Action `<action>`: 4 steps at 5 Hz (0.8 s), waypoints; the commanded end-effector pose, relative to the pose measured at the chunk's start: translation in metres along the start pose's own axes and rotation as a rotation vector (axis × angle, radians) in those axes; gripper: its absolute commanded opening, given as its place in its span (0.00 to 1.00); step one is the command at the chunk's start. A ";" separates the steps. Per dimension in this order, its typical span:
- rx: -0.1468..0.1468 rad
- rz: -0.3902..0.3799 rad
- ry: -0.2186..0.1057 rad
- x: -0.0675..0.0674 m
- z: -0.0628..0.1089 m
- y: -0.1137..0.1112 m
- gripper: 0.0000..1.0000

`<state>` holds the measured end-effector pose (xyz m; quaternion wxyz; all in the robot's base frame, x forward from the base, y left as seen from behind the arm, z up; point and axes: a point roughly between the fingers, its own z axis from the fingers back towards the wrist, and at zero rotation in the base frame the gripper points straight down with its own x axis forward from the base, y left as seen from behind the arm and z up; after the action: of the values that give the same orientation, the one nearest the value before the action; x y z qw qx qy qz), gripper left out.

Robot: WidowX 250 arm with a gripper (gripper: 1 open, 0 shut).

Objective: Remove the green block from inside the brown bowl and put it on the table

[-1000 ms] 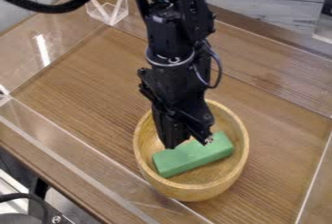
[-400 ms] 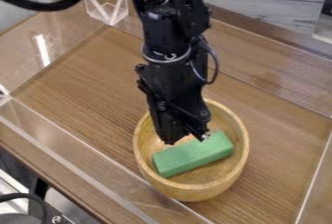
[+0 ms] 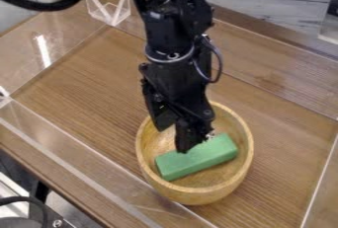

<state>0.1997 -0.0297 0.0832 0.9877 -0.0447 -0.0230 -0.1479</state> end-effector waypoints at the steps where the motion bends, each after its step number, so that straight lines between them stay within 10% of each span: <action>1: 0.006 0.003 -0.037 0.003 0.009 0.003 0.00; 2: 0.007 -0.001 -0.038 0.002 0.004 0.003 1.00; 3: 0.007 -0.006 -0.040 0.002 -0.001 0.003 1.00; 4: 0.006 -0.006 -0.040 0.001 0.000 0.004 0.00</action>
<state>0.1971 -0.0287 0.0774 0.9869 -0.0461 -0.0285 -0.1519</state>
